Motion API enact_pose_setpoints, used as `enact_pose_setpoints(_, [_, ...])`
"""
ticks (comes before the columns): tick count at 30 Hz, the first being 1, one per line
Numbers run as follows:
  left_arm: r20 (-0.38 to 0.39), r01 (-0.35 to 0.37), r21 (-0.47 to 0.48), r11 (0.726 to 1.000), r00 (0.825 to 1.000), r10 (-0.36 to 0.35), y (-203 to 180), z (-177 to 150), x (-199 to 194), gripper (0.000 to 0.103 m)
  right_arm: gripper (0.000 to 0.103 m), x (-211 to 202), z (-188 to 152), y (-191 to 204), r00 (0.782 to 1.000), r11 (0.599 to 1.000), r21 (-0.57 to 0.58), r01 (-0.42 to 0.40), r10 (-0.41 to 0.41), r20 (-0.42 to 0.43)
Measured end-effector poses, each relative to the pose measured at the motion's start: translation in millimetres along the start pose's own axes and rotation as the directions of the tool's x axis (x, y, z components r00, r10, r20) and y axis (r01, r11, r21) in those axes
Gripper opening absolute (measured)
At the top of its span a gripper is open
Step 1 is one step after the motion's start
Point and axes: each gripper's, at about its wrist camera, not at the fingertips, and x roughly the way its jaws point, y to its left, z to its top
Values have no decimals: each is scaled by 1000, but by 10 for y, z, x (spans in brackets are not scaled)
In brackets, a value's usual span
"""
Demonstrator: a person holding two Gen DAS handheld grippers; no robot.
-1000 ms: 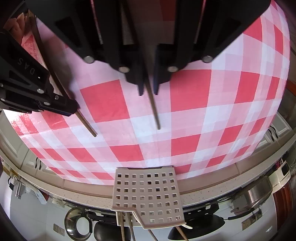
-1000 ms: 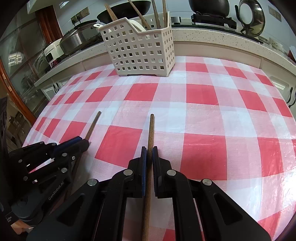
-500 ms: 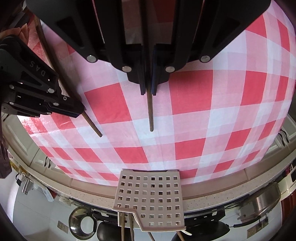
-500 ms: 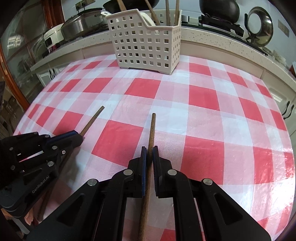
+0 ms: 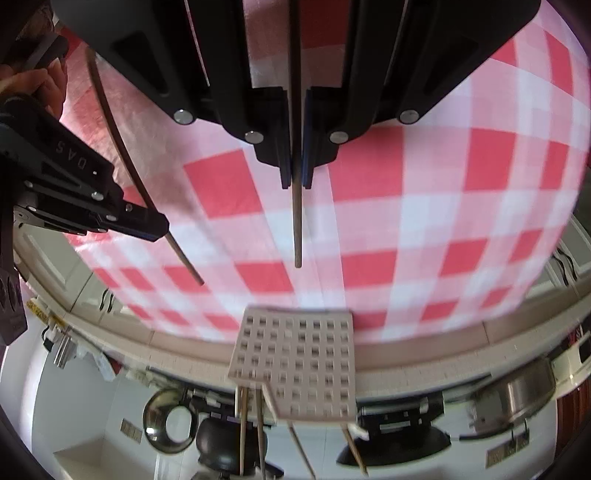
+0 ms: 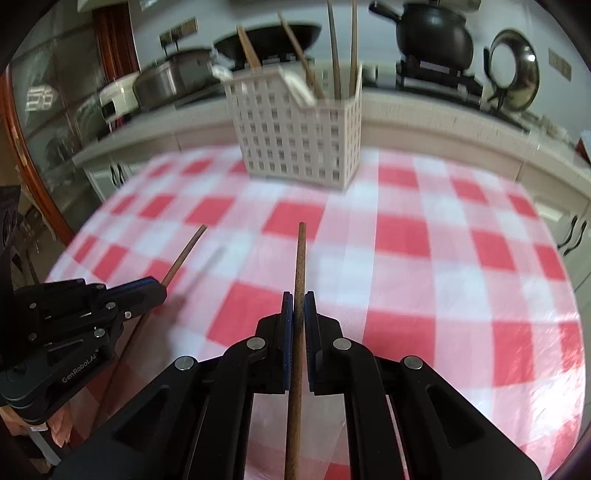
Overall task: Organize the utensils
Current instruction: 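Lift both chopsticks upright and carry them above the white caddy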
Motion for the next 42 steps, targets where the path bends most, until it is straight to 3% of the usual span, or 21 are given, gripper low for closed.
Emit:
enact_pose_setpoints(12, [154, -20, -2, 1000, 988, 20, 34, 176, -549, 6, 7, -445, 213, 54, 989, 1000, 7, -27, 26, 144])
enact_pose_setpoints(23, [275, -40, -18, 999, 961, 43, 83, 126, -913, 6, 7, -785, 211, 285, 955, 997, -59, -44, 59, 290])
enact_pose_setpoints(42, [378, -45, -7, 999, 925, 45, 87, 152, -1333, 6, 7, -1041, 234, 328, 929, 997, -51, -52, 67, 365])
